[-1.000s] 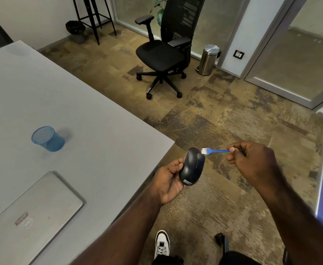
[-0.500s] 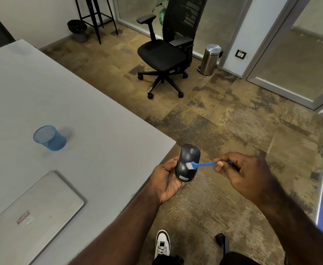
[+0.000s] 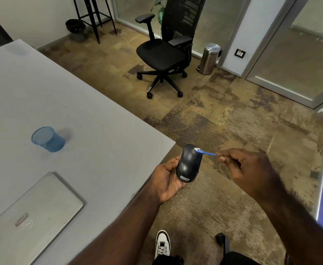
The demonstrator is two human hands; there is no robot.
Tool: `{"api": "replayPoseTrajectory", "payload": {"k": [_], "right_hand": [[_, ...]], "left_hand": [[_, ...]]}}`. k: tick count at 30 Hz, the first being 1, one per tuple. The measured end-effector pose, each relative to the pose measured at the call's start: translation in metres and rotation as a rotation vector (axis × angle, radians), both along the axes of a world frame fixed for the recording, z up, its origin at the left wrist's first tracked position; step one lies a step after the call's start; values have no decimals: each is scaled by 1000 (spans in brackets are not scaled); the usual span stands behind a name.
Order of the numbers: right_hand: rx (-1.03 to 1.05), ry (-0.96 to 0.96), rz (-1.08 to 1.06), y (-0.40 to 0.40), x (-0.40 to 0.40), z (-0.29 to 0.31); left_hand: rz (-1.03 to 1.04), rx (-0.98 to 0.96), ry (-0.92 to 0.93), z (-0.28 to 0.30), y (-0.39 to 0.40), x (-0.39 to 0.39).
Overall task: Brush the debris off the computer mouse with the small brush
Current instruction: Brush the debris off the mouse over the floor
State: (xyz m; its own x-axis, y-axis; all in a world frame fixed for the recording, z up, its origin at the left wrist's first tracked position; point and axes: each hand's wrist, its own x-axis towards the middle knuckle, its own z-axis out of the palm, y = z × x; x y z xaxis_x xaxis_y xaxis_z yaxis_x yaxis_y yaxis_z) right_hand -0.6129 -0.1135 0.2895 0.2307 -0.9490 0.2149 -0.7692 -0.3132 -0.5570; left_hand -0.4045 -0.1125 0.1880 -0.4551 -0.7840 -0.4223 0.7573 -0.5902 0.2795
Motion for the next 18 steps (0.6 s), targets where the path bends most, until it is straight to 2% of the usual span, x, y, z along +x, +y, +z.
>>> {"api": "replayPoseTrajectory", "payload": {"k": [4,7,13,18], "right_hand": [[28,-130,22,1,-3,8],[29,-118,11,0,-1,6],[-50,-125,-196,-11,-5,-1],[-34,-164,-114,-7,-3,1]], "left_hand": [[-1,13,-47,1,0,1],[-1,19,-52,1,-1,-1],[-36,-9,-56,7,1,-4],[-23,2,-51,7,0,-4]]}}
